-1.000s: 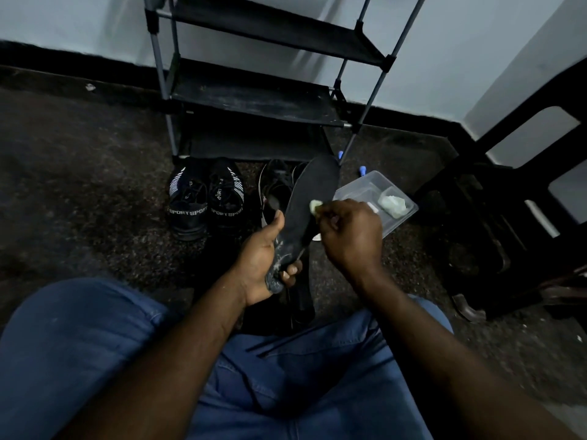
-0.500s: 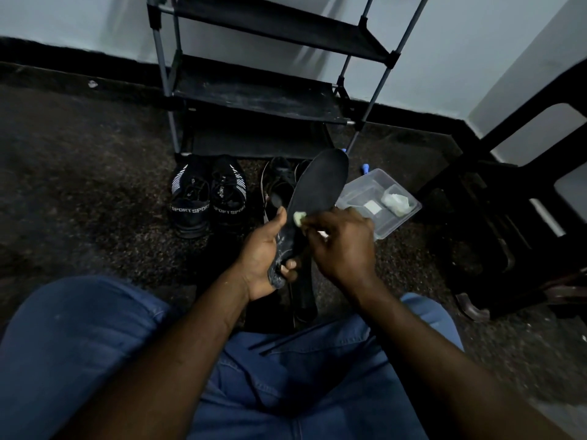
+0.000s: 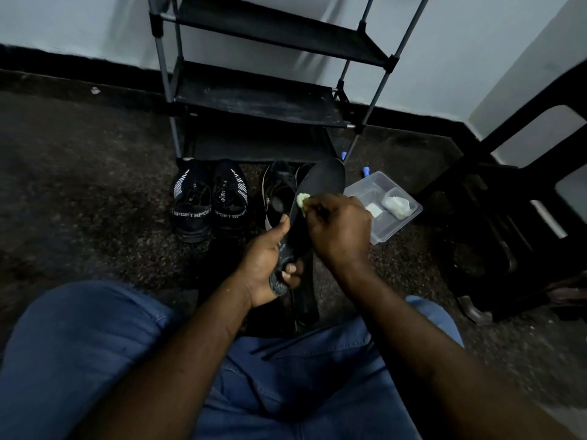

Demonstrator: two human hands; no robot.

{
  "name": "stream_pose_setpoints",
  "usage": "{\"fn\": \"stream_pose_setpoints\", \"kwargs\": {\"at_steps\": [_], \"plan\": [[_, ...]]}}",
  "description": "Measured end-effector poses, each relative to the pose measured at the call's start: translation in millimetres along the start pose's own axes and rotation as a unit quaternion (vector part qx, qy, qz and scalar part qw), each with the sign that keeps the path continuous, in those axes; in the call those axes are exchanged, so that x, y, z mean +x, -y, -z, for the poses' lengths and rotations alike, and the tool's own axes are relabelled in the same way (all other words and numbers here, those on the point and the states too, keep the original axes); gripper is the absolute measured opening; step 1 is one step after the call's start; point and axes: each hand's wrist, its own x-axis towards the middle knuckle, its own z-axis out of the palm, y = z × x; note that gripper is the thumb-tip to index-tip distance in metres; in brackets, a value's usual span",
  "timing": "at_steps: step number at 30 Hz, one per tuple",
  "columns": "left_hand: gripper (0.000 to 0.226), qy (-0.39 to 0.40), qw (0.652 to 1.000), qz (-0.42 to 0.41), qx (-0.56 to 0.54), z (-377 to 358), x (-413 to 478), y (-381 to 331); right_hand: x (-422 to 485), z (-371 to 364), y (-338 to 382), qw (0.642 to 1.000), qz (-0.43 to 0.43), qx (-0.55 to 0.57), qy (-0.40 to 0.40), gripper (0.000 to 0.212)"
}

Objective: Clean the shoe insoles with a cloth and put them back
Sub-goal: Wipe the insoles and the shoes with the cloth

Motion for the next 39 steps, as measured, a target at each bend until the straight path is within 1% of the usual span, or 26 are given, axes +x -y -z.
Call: {"fn": "stream_pose_setpoints", "kwargs": {"at_steps": [3, 4, 5, 8, 9, 10, 12, 14, 15, 16, 18, 19, 20, 23, 24, 25, 27, 29, 30, 31, 33, 35, 36, 37, 39], "plan": [[0.041, -0.038, 0.999, 0.004, 0.018, 0.3, 1.4, -2.8, -15.6, -3.4, 16.2, 0.995, 0.081, -0.026, 0.051, 0.021], [0.041, -0.038, 0.999, 0.009, 0.023, -0.1, 2.1, -3.5, -17.1, -1.0, 15.0, 0.993, 0.095, -0.038, 0.053, 0.022], [0.04, -0.029, 0.999, 0.014, 0.026, -1.4, 2.8, -3.7, -12.8, 2.8, 10.3, 0.994, 0.084, -0.045, 0.048, 0.024], [0.038, -0.01, 0.999, 0.009, 0.041, -1.4, 2.2, -1.5, 5.2, 6.4, -5.1, 0.999, -0.027, -0.029, -0.008, 0.021], [0.038, -0.015, 0.999, 0.007, 0.046, -1.2, 1.9, -0.4, 5.6, 4.6, -4.7, 0.999, -0.036, -0.022, -0.012, 0.021], [0.038, -0.021, 0.999, 0.006, 0.047, -0.6, 1.6, 0.3, 1.6, 1.2, -1.5, 0.999, -0.022, -0.023, 0.0, 0.024], [0.039, -0.039, 0.998, 0.007, 0.047, -1.7, 2.0, 0.2, -16.0, -3.3, 9.5, 0.998, 0.038, -0.031, 0.037, 0.028], [0.039, -0.046, 0.998, 0.005, 0.04, -0.7, 3.8, -1.2, -22.1, -0.3, 11.0, 0.995, 0.075, -0.046, 0.048, 0.023], [0.036, -0.038, 0.999, 0.003, 0.037, -0.9, 4.7, -1.7, -16.4, 2.0, 7.1, 0.996, 0.062, -0.055, 0.043, 0.021], [0.033, -0.027, 0.999, -0.001, 0.035, -0.4, 4.9, -1.7, -9.6, 2.4, 2.7, 0.997, 0.029, -0.058, 0.032, 0.018], [0.031, -0.015, 0.999, -0.007, 0.037, 0.5, 3.7, -0.6, 0.1, 2.9, -3.1, 0.998, -0.046, -0.032, 0.004, 0.016], [0.032, -0.016, 0.999, -0.006, 0.036, 0.6, 2.5, 0.6, 0.0, 1.7, -1.9, 0.998, -0.053, -0.016, -0.002, 0.017], [0.033, -0.018, 0.999, -0.003, 0.033, 0.8, 1.4, 1.3, -4.4, -0.2, 1.5, 0.999, -0.037, -0.011, 0.005, 0.019], [0.042, -0.04, 0.999, 0.002, 0.025, -0.2, 1.8, -1.3, -24.9, 0.7, 17.2, 0.997, 0.055, -0.032, 0.046, 0.02], [0.043, -0.033, 0.999, 0.001, 0.02, -0.7, 2.9, -2.6, -22.6, 2.7, 15.4, 0.996, 0.067, -0.043, 0.046, 0.02], [0.042, -0.016, 1.0, 0.001, 0.013, -1.7, 3.7, -3.2, -16.1, 3.9, 10.4, 0.997, 0.053, -0.051, 0.036, 0.02], [0.038, 0.014, 1.0, -0.005, 0.017, -2.1, 3.9, -3.9, 0.6, 2.6, -5.8, 0.998, -0.014, -0.058, 0.003, 0.024], [0.041, 0.015, 0.999, -0.002, 0.039, -0.4, 2.4, -0.7, 9.9, 1.1, -20.9, 0.997, -0.064, -0.038, -0.019, 0.034], [0.043, 0.012, 0.999, 0.002, 0.047, 0.6, 2.2, 1.4, 8.0, 0.2, -24.6, 0.997, -0.068, -0.028, -0.017, 0.034], [0.045, 0.011, 0.999, 0.004, 0.051, 0.7, 2.0, 2.4, 2.4, 1.0, -22.7, 0.998, -0.059, -0.027, -0.011, 0.028], [0.042, 0.005, 0.999, -0.001, 0.046, 2.5, 4.5, 2.3, -10.5, 4.0, -15.4, 1.0, -0.016, -0.02, 0.011, 0.019], [0.038, 0.005, 0.999, -0.007, 0.038, 3.1, 6.9, -0.4, -15.3, 8.7, -11.8, 0.998, 0.028, -0.038, 0.036, 0.018], [0.038, 0.011, 0.999, -0.008, 0.038, 2.7, 7.7, -1.4, -13.1, 8.9, -14.9, 0.997, 0.036, -0.056, 0.033, 0.018], [0.039, 0.016, 0.999, -0.006, 0.04, 1.9, 7.8, -1.6, -7.5, 9.3, -19.5, 0.997, 0.021, -0.067, 0.02, 0.02], [0.043, 0.022, 0.999, 0.001, 0.049, 1.1, 6.2, 0.8, 1.7, 9.7, -27.5, 0.999, -0.049, -0.013, -0.013, 0.026]]}}
